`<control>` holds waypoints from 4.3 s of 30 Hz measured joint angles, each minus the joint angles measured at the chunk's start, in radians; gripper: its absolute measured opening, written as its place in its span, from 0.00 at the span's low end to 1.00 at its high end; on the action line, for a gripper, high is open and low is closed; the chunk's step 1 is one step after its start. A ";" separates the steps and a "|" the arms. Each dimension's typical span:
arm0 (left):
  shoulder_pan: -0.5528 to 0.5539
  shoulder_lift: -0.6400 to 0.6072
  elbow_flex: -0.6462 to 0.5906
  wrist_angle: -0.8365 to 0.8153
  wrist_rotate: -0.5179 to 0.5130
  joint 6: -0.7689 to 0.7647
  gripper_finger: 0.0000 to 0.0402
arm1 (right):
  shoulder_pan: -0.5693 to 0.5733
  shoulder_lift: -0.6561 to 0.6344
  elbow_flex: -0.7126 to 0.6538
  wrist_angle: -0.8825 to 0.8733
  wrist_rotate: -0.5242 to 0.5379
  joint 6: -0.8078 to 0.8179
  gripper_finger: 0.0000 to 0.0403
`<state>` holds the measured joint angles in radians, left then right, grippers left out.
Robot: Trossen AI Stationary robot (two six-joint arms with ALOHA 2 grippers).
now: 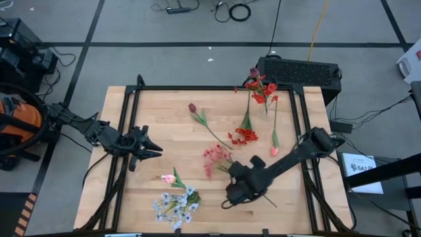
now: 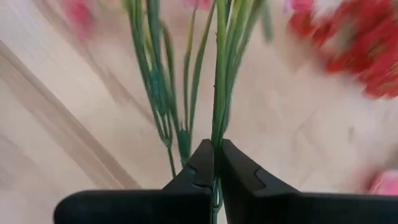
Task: Sort flowers into vase by color
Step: Put the pink flowers into the green vase, then put the orange flower into the transparent vase
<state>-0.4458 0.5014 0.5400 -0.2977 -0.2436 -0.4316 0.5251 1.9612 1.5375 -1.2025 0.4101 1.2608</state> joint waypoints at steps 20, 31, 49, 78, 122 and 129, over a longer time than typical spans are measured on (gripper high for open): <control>0.000 -0.002 0.000 0.004 -0.006 -0.001 0.25 | 0.046 -0.653 -0.537 0.479 0.488 -0.039 0.00; 0.000 -0.002 0.000 0.004 -0.082 -0.008 0.25 | -0.184 -0.867 -1.150 2.109 0.163 -0.757 0.00; 0.000 -0.002 0.000 0.003 -0.091 -0.007 0.25 | -0.314 -0.305 -0.547 2.228 -0.462 -1.045 0.00; 0.000 -0.002 0.000 -0.045 -0.042 -0.007 0.25 | -0.198 -0.051 -0.219 1.901 -0.270 -1.104 0.00; 0.000 -0.002 0.000 -0.042 -0.044 -0.034 0.25 | -0.179 0.085 -0.219 1.928 -0.276 -1.040 0.23; 0.000 -0.002 0.000 -0.042 -0.044 -0.034 0.25 | -0.194 -0.031 -0.219 1.656 -0.275 -1.045 0.32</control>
<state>-0.4458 0.4996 0.5400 -0.3393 -0.2874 -0.4652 0.3310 1.9301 1.3186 0.4531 0.1352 0.2163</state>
